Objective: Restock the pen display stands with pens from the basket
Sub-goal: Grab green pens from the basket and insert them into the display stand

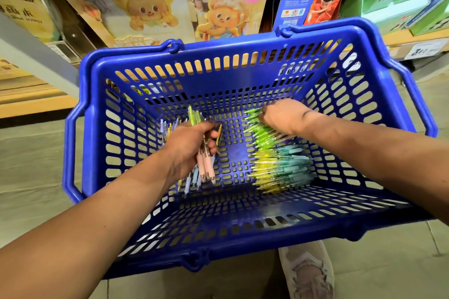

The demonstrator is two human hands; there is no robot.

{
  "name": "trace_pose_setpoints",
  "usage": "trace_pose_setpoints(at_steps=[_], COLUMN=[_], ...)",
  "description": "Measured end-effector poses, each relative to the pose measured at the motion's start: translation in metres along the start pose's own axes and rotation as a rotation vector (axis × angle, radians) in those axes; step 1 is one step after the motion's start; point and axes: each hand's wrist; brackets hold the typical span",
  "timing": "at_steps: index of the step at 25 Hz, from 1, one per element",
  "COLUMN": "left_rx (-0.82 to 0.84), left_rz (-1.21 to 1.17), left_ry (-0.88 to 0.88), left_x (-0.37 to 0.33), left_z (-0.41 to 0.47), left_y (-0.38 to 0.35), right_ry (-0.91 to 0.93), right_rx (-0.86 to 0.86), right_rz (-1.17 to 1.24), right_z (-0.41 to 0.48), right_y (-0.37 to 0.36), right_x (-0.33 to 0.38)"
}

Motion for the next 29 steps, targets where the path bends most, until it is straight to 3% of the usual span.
trace_pose_setpoints(at_steps=[4,7,10,14,20,23,26,29], left_rx=[-0.039,-0.072,-0.083,-0.071,-0.096,-0.133,-0.138,-0.129], left_rz=[-0.075,-0.094,-0.126,-0.101,-0.042,-0.038,-0.065,-0.04], left_ry=[-0.013,-0.051,-0.066,-0.043,-0.049,-0.059,-0.041,-0.022], left_x=[0.001,0.0,-0.004,-0.002,-0.002,-0.001,0.0,-0.001], left_z=[0.002,0.003,0.0,-0.001,-0.003,-0.002,0.0,0.001], left_y=[0.001,-0.003,-0.009,-0.012,-0.008,-0.005,-0.001,-0.001], right_ry=[-0.056,-0.071,-0.054,-0.11,-0.085,-0.196,-0.149,-0.097], right_rx=[-0.149,-0.249,-0.164,-0.086,-0.049,0.027,0.158,0.2], right_rz=[0.245,0.879,1.399,1.662,1.47,1.117,0.55,0.296], right_z=[0.003,0.002,0.0,0.005,0.001,-0.004,-0.01,-0.016], right_y=[0.008,0.028,0.049,0.055,0.056,0.039,0.019,0.003], right_x=[-0.004,0.009,0.038,0.069,0.056,0.024,0.01,0.007])
Point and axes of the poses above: each hand's wrist, its own z-axis towards the middle knuckle, its own y-axis out of the back of the hand, x = y × z, and after that the axes turned 1 degree about -x, right-handed
